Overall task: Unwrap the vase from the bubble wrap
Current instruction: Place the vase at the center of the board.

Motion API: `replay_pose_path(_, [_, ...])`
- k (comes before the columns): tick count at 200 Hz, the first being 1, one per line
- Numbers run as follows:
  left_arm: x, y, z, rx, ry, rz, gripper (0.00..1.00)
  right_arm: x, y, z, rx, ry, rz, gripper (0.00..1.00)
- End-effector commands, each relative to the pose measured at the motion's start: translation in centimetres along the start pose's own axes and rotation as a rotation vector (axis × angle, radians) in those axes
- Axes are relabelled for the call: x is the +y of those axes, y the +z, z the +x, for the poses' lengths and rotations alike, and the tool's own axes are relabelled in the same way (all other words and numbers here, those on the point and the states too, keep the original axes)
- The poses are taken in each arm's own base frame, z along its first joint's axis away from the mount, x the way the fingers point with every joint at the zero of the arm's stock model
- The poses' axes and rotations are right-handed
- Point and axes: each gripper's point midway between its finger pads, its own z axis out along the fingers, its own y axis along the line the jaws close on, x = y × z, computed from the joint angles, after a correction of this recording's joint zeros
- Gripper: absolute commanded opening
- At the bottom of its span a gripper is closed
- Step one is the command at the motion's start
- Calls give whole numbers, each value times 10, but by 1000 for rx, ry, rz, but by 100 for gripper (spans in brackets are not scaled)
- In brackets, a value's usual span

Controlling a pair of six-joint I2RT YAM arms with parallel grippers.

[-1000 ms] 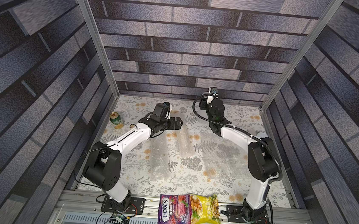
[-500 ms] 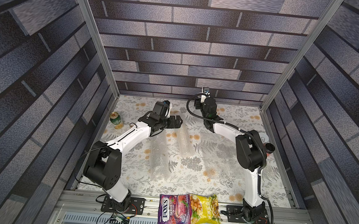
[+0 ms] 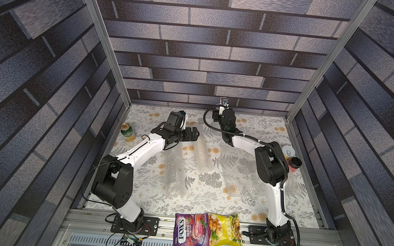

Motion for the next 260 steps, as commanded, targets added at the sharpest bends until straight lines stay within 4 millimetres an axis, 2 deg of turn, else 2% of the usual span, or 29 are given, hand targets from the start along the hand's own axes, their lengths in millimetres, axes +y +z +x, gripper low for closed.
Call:
replay_pose_path(1, [-2,-6,-6,-5,26,2,95,-6,-4,-37,-140,57,33,31])
replay_pose_path(54, [-4,-9,-7,-5,33,-3,95,-8,-4,-15,-108,45,42,32])
replay_pose_path(102, [-6,-10,-7,-8,35,-6,95,-14,-10,-5,-92,53,63,34])
replay_pose_path(110, [-6,-9,-6,-5,36,-5,96,-15,-11,-2,-87,54,67,36])
replay_pose_path(127, [-8,-8,-5,-4,40,-2,95,-16,-14,3,-70,49,66,49])
replay_pose_path(141, [-10,-8,-5,-6,43,-1,95,-16,-16,7,-50,39,64,55])
replay_pose_path(230, [-15,-13,-2,-9,54,1,96,-19,-31,15,-5,14,53,76])
replay_pose_path(260, [-16,-14,-1,-10,58,-1,96,-21,-32,19,26,-4,57,78])
